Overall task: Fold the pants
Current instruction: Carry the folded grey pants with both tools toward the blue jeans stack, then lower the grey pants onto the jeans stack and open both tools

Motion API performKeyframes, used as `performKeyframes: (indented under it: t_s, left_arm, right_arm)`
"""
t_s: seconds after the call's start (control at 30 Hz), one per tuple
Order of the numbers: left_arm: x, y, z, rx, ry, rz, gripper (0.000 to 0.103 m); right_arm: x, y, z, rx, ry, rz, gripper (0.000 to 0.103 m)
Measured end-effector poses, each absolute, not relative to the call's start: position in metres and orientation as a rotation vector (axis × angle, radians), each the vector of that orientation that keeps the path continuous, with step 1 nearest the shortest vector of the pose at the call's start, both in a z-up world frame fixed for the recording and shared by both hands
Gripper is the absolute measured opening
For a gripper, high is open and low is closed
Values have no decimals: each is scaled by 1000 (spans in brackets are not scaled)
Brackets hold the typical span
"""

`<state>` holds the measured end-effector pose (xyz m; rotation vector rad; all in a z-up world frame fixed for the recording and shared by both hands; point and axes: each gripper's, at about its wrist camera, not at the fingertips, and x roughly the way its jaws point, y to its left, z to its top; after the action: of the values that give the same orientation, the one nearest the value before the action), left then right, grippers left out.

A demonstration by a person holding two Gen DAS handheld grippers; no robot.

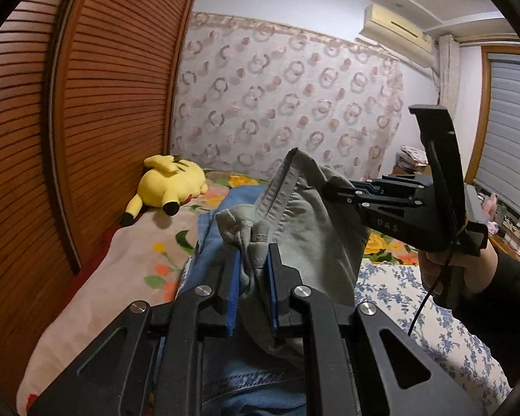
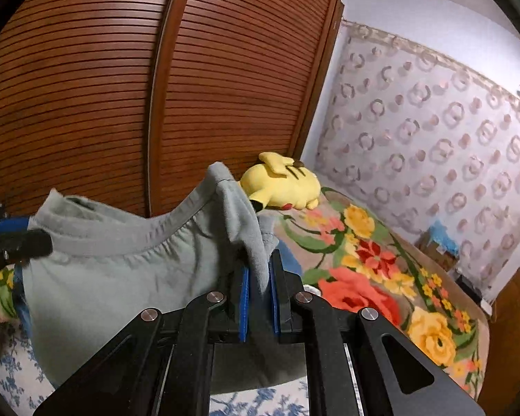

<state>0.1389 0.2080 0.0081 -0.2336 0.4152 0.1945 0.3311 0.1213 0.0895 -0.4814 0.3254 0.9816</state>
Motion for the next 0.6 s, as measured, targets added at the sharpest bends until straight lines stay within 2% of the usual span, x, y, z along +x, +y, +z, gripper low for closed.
performKeyframes:
  t_s: [0.57,0.6]
  left_arm:
    - [140,214,-17,-293,469,250,14]
    - [139,214,-18,-294,469,252,14]
  right_arm:
    - [353,146,84,-460,364,1032,10]
    - [355,146,84,-453,376,1034,17]
